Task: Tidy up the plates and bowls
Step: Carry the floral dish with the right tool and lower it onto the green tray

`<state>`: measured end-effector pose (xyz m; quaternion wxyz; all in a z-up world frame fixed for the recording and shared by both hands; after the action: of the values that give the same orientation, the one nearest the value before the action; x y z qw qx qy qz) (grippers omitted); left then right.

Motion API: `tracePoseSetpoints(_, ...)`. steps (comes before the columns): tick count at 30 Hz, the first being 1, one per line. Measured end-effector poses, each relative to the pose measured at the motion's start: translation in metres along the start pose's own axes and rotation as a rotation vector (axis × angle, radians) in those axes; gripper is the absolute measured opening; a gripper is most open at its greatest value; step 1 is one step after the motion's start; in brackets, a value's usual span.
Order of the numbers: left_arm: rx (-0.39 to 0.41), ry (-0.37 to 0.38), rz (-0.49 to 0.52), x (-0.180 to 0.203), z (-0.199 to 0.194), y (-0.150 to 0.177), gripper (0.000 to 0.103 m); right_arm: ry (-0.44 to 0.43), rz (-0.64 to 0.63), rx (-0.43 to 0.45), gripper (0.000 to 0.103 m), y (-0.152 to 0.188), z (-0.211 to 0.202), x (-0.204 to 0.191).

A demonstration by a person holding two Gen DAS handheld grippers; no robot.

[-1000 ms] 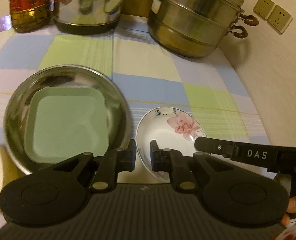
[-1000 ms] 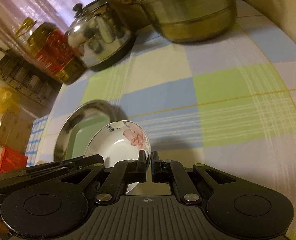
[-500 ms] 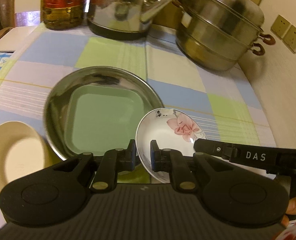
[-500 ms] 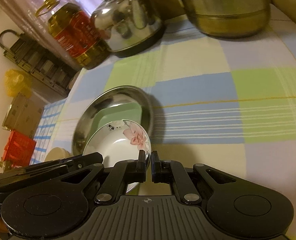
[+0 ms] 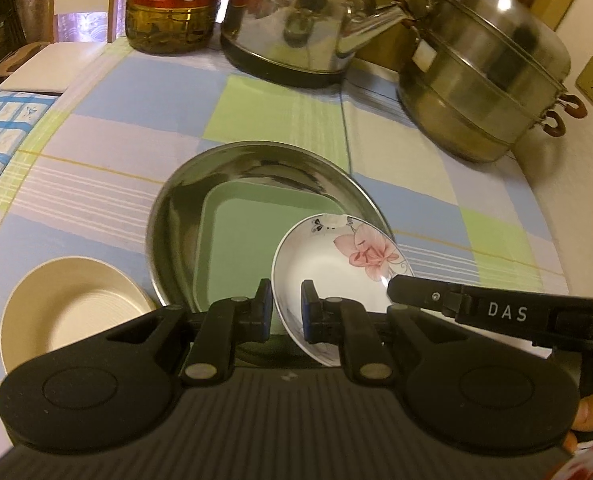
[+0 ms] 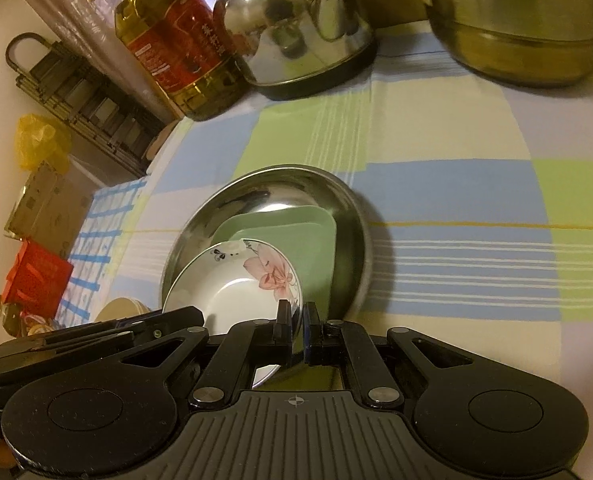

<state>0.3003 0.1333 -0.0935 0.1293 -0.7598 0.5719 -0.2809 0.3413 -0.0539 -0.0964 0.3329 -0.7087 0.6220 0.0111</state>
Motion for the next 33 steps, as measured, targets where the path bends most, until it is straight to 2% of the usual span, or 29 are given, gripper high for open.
tracePoseSetpoints(17,-0.058,-0.018,0.018,-0.024,0.038,-0.016,0.013,0.034,0.041,-0.039,0.005,-0.008,0.046,0.000)
tracePoseSetpoints(33,-0.113,0.000,0.033,-0.037,0.068,-0.028,0.013,0.090,0.083,-0.044,0.005,-0.010,0.069,0.004)
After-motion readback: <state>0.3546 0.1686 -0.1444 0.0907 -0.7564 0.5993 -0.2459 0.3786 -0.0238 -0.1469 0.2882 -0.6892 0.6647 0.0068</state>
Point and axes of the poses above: each gripper's, at about its wrist camera, not at the fingertips, and z roughly the way its jaws point, x to its right, y to its underside, the point moved 3 cm from there along z, roughly the way its jaws point, and after that the axes turned 3 degrees about -z, right-handed, at the moved point
